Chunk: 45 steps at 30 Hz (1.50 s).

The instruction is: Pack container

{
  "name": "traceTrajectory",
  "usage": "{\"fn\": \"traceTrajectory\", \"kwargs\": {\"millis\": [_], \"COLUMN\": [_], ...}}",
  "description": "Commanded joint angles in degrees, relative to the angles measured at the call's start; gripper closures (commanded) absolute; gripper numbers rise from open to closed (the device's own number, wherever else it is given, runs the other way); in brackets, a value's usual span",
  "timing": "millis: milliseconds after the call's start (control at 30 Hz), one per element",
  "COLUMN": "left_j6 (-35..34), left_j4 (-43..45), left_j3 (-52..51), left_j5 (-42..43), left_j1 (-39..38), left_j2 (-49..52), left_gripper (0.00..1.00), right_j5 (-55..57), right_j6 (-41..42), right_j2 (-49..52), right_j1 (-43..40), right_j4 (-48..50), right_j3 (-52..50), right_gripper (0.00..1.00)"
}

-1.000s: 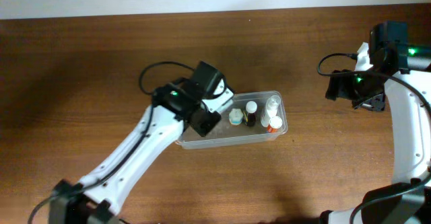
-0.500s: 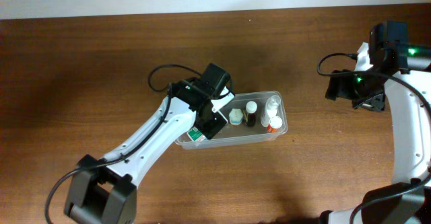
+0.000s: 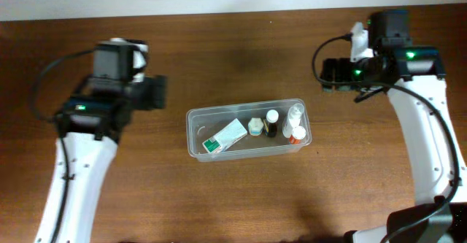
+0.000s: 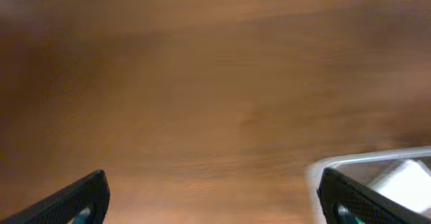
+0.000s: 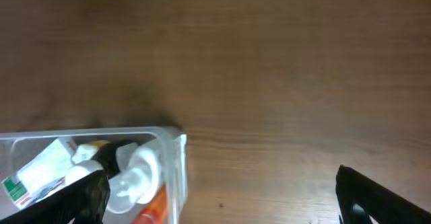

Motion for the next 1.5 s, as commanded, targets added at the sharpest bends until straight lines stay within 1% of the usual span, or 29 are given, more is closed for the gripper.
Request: {"fn": "traceTrajectory", "kwargs": {"millis": [0, 67, 133, 233, 333, 500, 600, 700, 833, 967, 1100, 1200, 1333, 1400, 1467], "left_j6": [-1.4, -0.48, 0.31, 1.62, 1.6, 1.38, 1.4, 1.4, 1.4, 1.4, 1.4, 1.4, 1.4, 1.4, 1.4], "left_j4": [-3.5, -3.78, -3.21, -1.97, -0.17, 0.81, 1.9, -1.16, -4.83, -9.01, -14.4, -14.62, -14.62, -14.62, -14.62], "left_j3": [0.2, -0.7, -2.6, -7.21, -14.14, -25.16, -28.33, -28.44, -28.44, -28.44, -28.44, -28.44, -28.44, -28.44, -28.44], "left_j5": [5.97, 11.32, 11.32, 11.37, 11.58, 11.56, 12.44, 12.44, 12.44, 12.44, 12.44, 12.44, 12.44, 12.44, 12.44], "left_j1": [5.53, 7.41, 7.56, 7.56, 7.54, 7.56, 7.56, 7.56, 7.56, 7.56, 7.56, 7.56, 7.56, 7.56, 7.56], "left_j2": [0.15, -1.46, -4.63, -12.63, -24.33, -44.09, -52.43, -57.94, -61.66, -61.86, -61.86, -61.83, -61.83, -61.83, -61.83], "left_gripper": [0.01, 0.01, 0.0, 0.01, 0.01, 0.01, 0.01, 0.01, 0.0, 0.01, 0.01, 0.0, 0.01, 0.01, 0.01], "right_j5": [0.2, 0.5, 1.7, 1.97, 2.84, 4.28, 4.33, 2.78, 2.75, 2.75, 2.78, 3.8, 3.89, 3.78, 3.32], "right_j6": [0.07, 0.26, 0.33, 0.72, 2.54, 3.52, 3.56, 3.72, 3.72, 3.72, 3.72, 3.5, 3.23, 0.68, -1.6], "right_j2": [-1.16, -2.32, -4.48, -10.25, -20.44, -42.51, -53.75, -62.16, -69.0, -71.25, -71.14, -71.12, -72.54, -74.71, -77.83], "right_j1": [0.31, 0.2, 0.28, 0.28, 0.31, 0.28, 0.28, 0.26, 0.26, 0.28, 0.28, 0.28, 0.26, 0.26, 0.26], "right_j4": [-1.42, -3.89, -5.7, -4.94, -0.79, 7.32, 8.96, 7.91, 2.25, -3.1, -3.69, -3.67, 1.11, 7.06, 14.4], "right_j3": [-0.17, -0.2, -0.48, -3.39, -10.71, -28.98, -36.96, -41.42, -43.06, -43.04, -43.04, -43.04, -44.26, -47.19, -52.19], "right_gripper": [0.02, 0.01, 0.01, 0.01, 0.01, 0.02, 0.02, 0.02, 0.02, 0.02, 0.02, 0.02, 0.02, 0.02, 0.02]}}
